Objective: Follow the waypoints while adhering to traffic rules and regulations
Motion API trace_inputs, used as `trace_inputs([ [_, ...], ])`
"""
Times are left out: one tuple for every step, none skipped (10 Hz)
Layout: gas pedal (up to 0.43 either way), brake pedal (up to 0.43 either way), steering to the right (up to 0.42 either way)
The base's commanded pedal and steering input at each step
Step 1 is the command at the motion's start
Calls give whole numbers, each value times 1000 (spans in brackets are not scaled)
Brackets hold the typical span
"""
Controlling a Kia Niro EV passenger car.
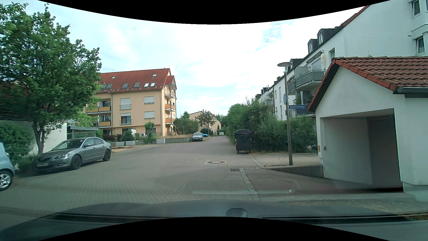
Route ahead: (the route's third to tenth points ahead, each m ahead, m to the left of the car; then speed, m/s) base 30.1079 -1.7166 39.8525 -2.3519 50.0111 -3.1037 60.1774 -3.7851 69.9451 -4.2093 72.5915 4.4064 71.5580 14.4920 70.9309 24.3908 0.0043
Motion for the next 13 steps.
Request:
trace_inputs([
  [0,360,-228],
  [0,360,-228],
  [0,360,-228],
  [0,360,-228],
  [0,360,-228],
  [0,360,-228],
  [0,360,-228],
  [0,360,-228],
  [0,360,-228],
  [0,360,-228],
  [0,360,-228],
  [0,360,-228],
  [0,360,-228],
])
